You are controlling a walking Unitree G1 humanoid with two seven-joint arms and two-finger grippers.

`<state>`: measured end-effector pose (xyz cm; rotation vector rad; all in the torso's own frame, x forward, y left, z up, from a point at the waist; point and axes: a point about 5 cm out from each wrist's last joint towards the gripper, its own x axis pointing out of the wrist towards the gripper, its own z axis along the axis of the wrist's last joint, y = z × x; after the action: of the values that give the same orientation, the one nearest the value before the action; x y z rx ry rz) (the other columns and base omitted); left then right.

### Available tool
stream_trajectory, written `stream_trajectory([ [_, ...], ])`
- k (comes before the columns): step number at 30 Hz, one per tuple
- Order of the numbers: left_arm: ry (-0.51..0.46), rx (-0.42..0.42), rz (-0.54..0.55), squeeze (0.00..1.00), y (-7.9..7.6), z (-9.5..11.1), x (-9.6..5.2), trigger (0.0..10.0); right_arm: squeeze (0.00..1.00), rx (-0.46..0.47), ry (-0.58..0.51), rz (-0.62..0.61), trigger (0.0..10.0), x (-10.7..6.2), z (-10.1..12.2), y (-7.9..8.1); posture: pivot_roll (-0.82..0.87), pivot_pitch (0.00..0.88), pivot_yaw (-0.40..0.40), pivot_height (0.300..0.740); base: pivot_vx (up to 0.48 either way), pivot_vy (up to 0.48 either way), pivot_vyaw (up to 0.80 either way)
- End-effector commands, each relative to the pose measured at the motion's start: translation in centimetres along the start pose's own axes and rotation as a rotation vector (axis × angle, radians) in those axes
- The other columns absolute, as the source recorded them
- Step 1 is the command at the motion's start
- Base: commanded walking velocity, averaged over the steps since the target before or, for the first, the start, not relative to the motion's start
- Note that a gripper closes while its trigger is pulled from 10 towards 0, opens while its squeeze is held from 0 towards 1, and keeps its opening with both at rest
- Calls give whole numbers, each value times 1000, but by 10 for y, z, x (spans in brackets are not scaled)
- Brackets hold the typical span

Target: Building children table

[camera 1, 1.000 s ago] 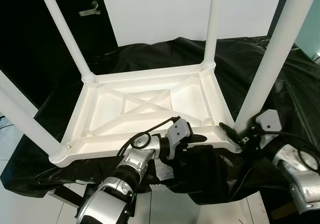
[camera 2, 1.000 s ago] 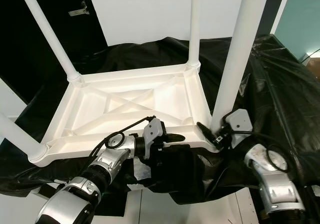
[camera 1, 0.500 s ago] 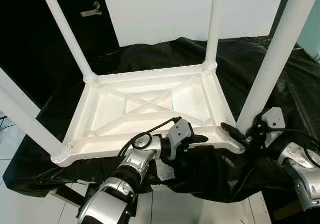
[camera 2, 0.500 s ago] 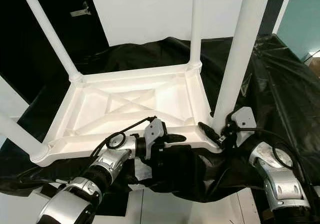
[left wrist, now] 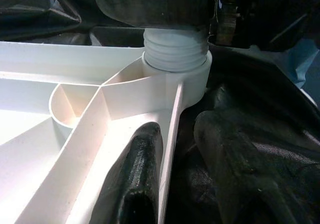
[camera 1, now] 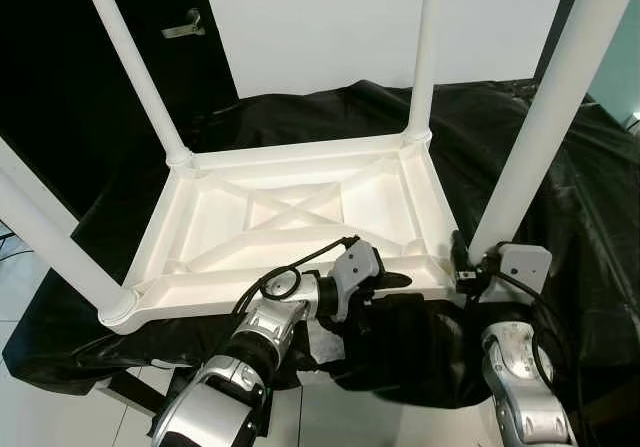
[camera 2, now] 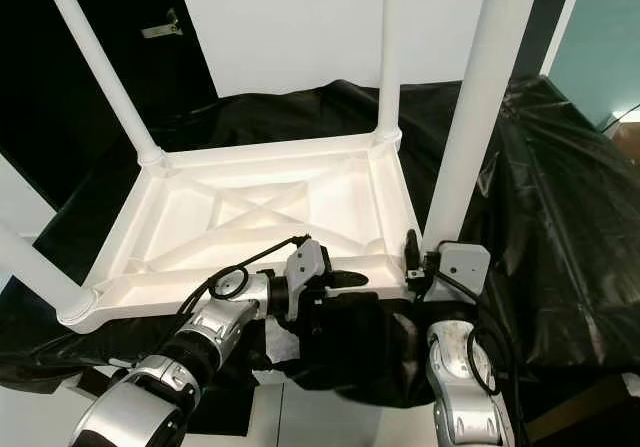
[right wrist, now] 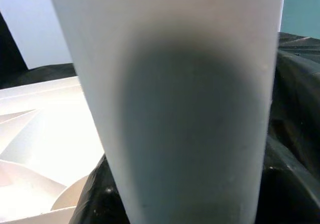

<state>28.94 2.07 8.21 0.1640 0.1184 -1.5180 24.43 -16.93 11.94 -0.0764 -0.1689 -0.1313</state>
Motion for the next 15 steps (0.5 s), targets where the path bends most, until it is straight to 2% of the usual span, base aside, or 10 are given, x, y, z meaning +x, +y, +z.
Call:
stream_trajectory([
  [1, 136, -111, -131, 0, -23, -34, 0, 10000, 0, -10, 68, -21, 0, 0, -12, 1, -151, 0, 86, 740, 0, 0, 0],
  [2, 137, -110, -130, 0, -23, -34, 0, 10000, 0, -18, 69, -25, 0, 0, -12, 5, -149, 0, 85, 740, 0, 0, 0],
  [3, 137, -110, -128, 0, -23, -33, 0, 10000, 0, -28, 72, -19, 10000, 0, -12, 9, -148, 0, 84, 740, 0, 0, 0],
  [5, 137, -109, -127, 0, -22, -33, 0, 10000, 0, -29, 77, -10, 10000, 0, -13, 11, -147, 0, 84, 740, 0, 0, 0],
  [6, 137, -110, -125, 0, -22, -33, 0, 10000, 573, -25, 73, 9, 10000, 0, -13, 13, -148, 0, 82, 740, 0, 0, 0],
  [7, 138, -110, -124, 0, -22, -34, -1, 10000, 1000, -20, 67, 34, 10000, 1, -12, 14, -150, 0, 82, 740, 0, 0, 0],
  [10, 138, -111, -123, 0, -22, -34, -1, 10000, 1000, -23, 60, 56, 10000, 2, -11, 14, -150, 0, 82, 740, 0, 0, 0],
  [12, 140, -111, -124, 0, -22, -34, -1, 10000, 1000, -44, 53, 130, 10000, 7, -10, 9, -154, 0, 83, 740, 0, 0, 0],
  [14, 140, -111, -124, 0, -22, -34, -1, 10000, 1000, -44, 53, 130, 10000, 7, -10, 9, -154, 0, 83, 740, 0, 0, 0],
  [15, 140, -110, -125, 0, -22, -34, -1, 10000, 0, -37, 43, 180, 10000, 10, -8, 5, -158, 0, 84, 740, 0, 0, 0],
])
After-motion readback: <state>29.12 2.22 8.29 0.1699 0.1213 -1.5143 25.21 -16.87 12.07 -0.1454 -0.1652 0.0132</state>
